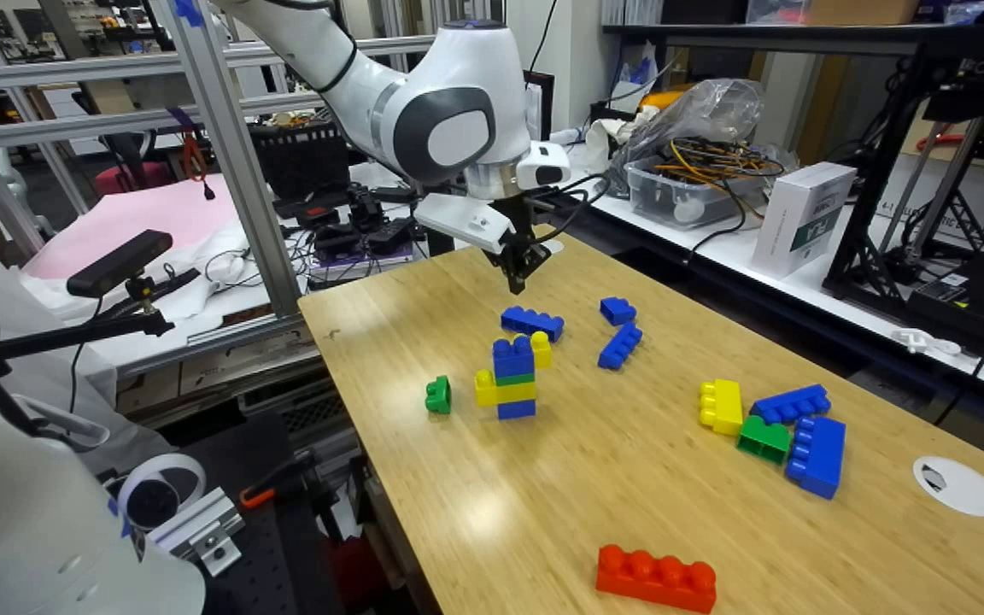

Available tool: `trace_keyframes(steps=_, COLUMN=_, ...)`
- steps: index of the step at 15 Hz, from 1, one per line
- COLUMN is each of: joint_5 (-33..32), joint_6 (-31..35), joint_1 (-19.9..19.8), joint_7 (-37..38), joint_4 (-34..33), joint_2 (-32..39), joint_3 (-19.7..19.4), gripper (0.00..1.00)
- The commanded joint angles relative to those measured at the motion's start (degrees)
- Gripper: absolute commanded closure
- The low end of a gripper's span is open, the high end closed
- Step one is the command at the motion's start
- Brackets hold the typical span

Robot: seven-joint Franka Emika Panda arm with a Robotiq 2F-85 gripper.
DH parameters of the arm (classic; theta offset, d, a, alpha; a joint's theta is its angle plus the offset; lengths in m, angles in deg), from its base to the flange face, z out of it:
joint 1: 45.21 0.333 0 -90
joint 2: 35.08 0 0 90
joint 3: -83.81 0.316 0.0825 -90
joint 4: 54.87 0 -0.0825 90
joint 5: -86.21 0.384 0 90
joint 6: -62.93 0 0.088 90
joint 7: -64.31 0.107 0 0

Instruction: Pick the yellow block and stack it on the green block

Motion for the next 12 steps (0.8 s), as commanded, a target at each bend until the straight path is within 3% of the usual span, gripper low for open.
trace_keyframes(steps=1, joint_5=9.4, joint_6=-7.5, joint_1=-2.8, joint_7=-5.9, joint_4=-2.6, joint_2=0.0, joint_3=0.0, gripper=0.89)
trace_keyframes(steps=2, joint_5=10.2, joint_6=-11.1, joint_1=-3.3, joint_7=-6.4, joint_4=-3.7, joint_2=0.3, joint_3=-0.5, gripper=0.73)
trace_keyframes(steps=6, joint_5=9.8, joint_6=-19.9, joint_1=-4.6, joint_7=-4.0, joint_4=-6.3, joint_2=0.5, joint_3=-2.7, gripper=0.46)
trace_keyframes(steps=12, joint_5=9.9, joint_6=-25.9, joint_1=-5.7, joint_7=-1.5, joint_4=-8.1, joint_2=1.9, joint_3=-4.8, gripper=0.05)
